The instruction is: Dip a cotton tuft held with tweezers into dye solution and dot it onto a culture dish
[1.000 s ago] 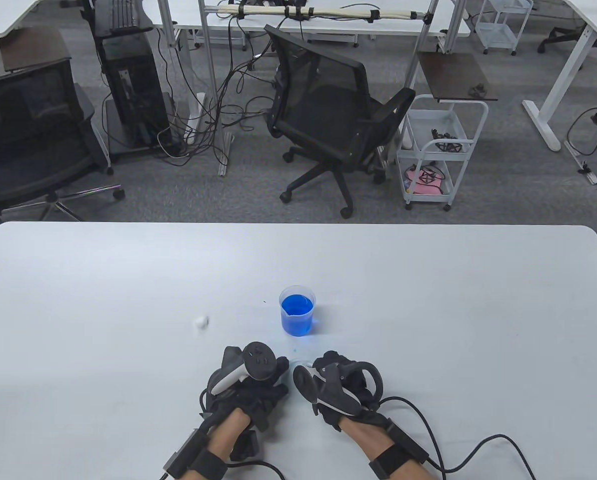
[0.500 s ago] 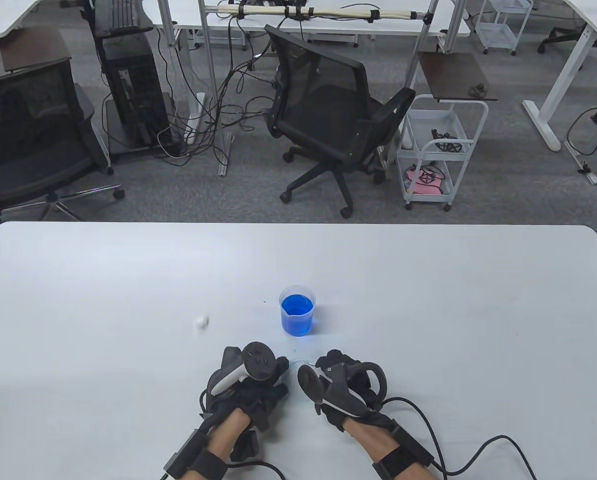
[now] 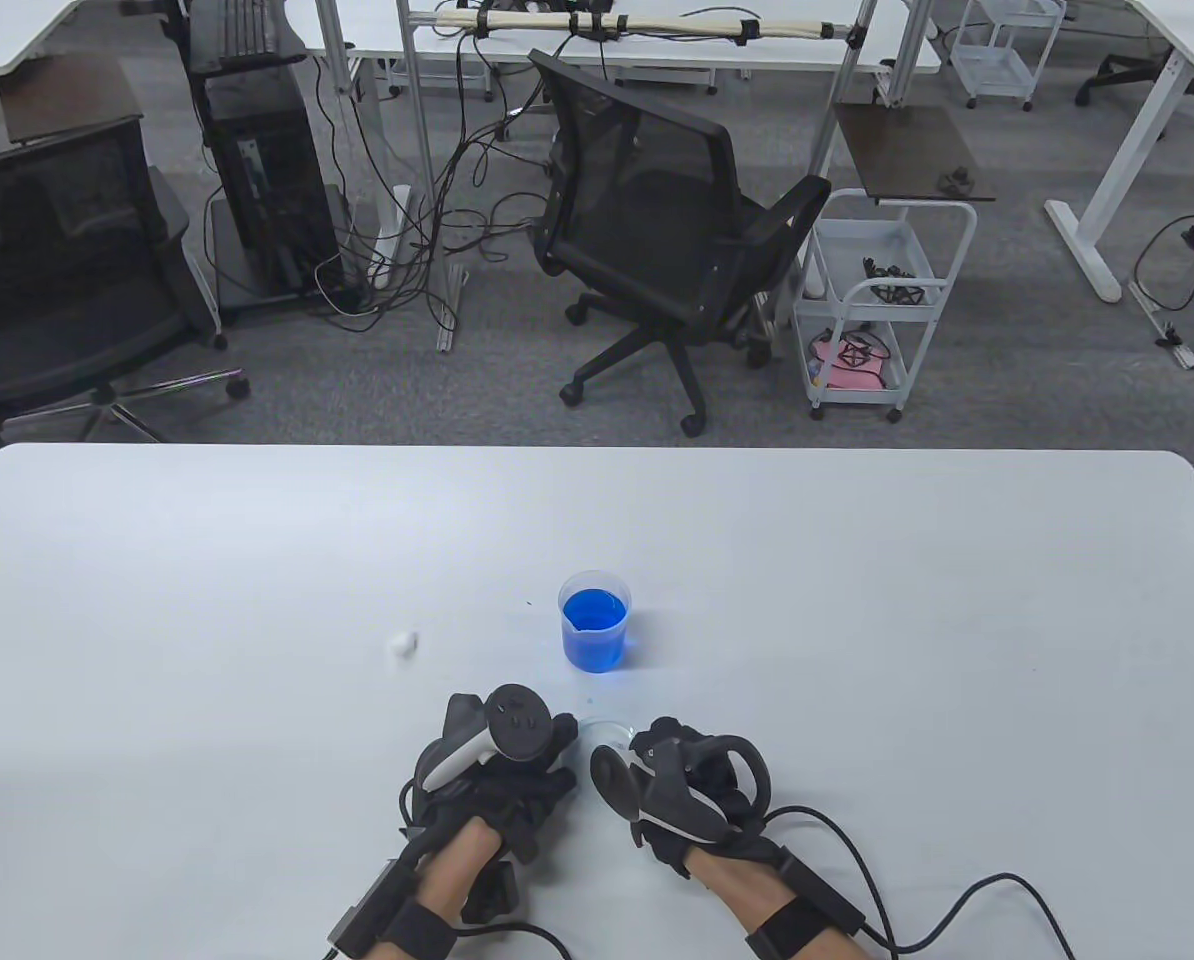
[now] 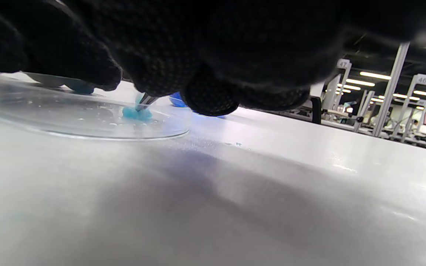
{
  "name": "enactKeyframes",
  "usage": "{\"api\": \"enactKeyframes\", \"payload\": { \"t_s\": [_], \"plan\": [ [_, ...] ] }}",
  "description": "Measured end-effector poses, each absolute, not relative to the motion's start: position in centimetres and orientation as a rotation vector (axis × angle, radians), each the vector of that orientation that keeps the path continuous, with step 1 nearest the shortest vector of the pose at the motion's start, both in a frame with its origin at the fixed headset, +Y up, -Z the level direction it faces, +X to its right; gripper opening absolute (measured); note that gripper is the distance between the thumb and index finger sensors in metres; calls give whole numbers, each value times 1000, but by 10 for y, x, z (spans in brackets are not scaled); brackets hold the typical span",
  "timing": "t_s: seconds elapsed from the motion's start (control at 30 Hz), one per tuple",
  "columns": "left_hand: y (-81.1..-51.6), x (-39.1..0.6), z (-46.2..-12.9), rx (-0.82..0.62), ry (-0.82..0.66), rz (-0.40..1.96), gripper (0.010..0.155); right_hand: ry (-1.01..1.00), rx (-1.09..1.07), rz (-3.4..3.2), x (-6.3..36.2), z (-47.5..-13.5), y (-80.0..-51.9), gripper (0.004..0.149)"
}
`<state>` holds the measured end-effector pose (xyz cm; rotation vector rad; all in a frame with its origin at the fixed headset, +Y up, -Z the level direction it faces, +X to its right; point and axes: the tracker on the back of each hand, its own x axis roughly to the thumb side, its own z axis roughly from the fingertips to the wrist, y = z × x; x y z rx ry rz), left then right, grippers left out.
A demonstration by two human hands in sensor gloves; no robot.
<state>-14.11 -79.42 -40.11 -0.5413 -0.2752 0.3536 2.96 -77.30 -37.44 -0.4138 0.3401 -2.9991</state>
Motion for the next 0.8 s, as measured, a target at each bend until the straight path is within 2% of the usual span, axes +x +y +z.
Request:
{"api": "enactKeyframes", "payload": {
  "t_s": [0.27, 0.57, 0.8],
  "plan": [
    [-794, -141, -401, -542, -272, 356, 64, 437, -417, -3052, 39, -362, -752, 42],
    [-794, -142, -402, -545, -270, 356, 64, 321, -467, -2995, 29, -362, -775, 42],
    [-794, -142, -402, -544, -269, 357, 64, 369, -451, -3020, 33, -362, -768, 42]
  ]
}}
